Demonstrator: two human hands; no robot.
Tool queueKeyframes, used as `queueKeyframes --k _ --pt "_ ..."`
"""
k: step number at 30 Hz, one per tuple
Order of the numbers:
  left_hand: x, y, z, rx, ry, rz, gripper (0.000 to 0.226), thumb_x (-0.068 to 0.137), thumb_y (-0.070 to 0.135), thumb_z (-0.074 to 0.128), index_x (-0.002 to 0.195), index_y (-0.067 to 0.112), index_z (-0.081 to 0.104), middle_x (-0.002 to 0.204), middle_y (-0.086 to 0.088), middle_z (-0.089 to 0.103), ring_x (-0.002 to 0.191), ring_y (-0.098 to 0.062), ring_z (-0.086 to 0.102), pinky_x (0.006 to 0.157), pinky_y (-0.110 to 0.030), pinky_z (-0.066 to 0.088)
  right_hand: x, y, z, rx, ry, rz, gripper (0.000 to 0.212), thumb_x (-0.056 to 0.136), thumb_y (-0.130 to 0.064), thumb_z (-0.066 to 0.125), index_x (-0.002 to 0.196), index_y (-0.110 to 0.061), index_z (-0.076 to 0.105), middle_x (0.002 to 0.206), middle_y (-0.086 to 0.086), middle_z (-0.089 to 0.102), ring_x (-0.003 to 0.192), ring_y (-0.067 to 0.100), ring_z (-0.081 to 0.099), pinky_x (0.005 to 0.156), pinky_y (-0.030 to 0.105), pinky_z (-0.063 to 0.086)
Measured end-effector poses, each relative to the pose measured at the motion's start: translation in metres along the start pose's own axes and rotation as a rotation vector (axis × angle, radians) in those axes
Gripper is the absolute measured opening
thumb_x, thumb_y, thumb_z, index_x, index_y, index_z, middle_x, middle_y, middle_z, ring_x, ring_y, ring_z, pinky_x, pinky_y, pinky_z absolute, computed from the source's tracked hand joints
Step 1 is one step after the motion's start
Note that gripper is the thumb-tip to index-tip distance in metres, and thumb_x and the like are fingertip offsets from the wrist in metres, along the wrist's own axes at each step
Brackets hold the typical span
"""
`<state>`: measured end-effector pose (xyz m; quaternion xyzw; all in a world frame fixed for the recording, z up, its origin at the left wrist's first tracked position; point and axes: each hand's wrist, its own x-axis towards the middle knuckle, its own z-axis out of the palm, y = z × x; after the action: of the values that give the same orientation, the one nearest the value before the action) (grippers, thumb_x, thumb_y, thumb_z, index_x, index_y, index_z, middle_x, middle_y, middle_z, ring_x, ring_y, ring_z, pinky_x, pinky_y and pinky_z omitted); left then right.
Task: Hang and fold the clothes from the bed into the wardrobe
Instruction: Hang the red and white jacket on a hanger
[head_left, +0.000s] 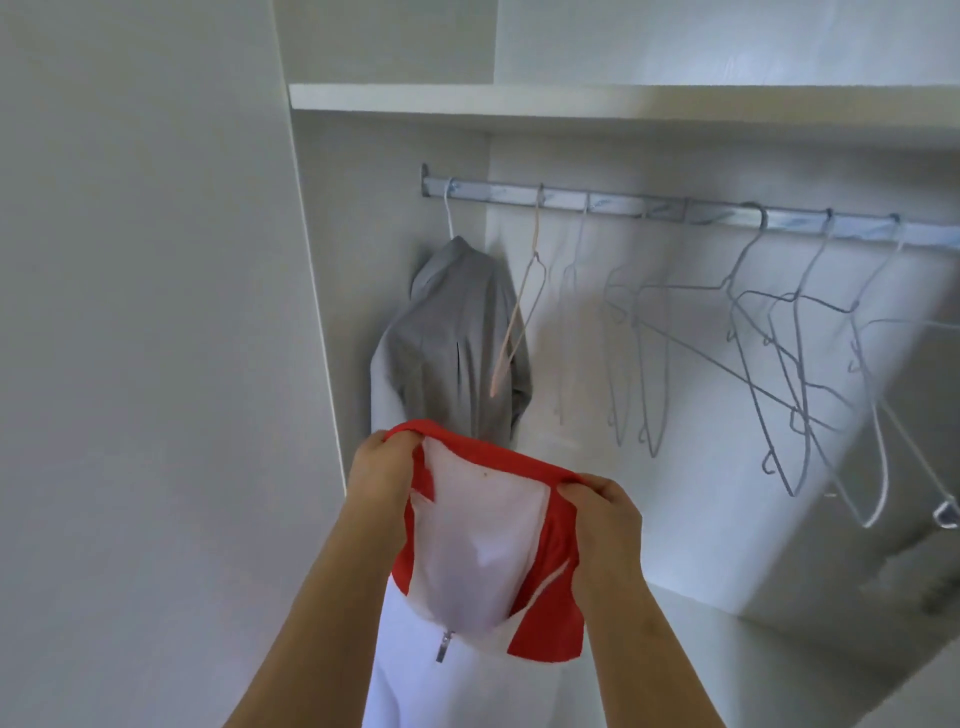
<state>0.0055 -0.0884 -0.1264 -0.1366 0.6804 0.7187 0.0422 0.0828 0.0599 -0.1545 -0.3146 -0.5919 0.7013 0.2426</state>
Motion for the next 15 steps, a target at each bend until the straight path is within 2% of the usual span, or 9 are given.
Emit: queueKeyframes --k 6,10,12,15 --pt "0.041 0.016 0.024 -0.161 -0.046 -0.052 0.006 0.077 0.012 0.064 0.072 0.009 0.067 0.058 -0.009 0.063 0.057 -0.026 0.06 0.062 -0.031 0.052 0.049 -0.021 0.027 -0.079 -0.063 -0.119 0.021 0.087 -0.005 0.053 0.074 -0.021 0.056 0.075 -0.005 0.057 0.068 0.008 0.051 0.058 0.019 0.039" --pt "0.071 0.022 0.037 -0.157 -0.031 -0.074 0.016 0.081 0.009 0.057 0.065 0.009 0.059 0.037 0.0 0.054 0.04 -0.018 0.054 0.046 -0.023 0.044 0.074 -0.04 0.054 -0.078 -0.137 -0.246 0.025 0.088 -0.006 0.052 0.072 -0.024 0.058 0.067 -0.006 0.056 0.06 0.007 0.05 0.057 0.016 0.043" --pt "0.087 0.028 0.043 -0.161 -0.038 -0.101 0.021 0.084 0.008 0.053 0.063 0.01 0.056 0.036 -0.001 0.052 0.037 -0.017 0.052 0.04 -0.02 0.042 0.086 -0.045 0.071 -0.084 -0.182 -0.257 0.024 0.089 -0.008 0.052 0.074 -0.025 0.058 0.069 -0.007 0.057 0.062 0.006 0.051 0.058 0.016 0.043" --pt "0.111 0.036 0.049 -0.182 -0.037 -0.127 0.019 0.086 0.009 0.052 0.067 0.009 0.056 0.052 -0.008 0.053 0.049 -0.021 0.05 0.046 -0.024 0.041 0.103 -0.051 0.096 -0.117 -0.227 -0.204 0.014 0.092 -0.015 0.051 0.086 -0.028 0.054 0.081 -0.01 0.057 0.072 0.003 0.054 0.06 0.015 0.04"
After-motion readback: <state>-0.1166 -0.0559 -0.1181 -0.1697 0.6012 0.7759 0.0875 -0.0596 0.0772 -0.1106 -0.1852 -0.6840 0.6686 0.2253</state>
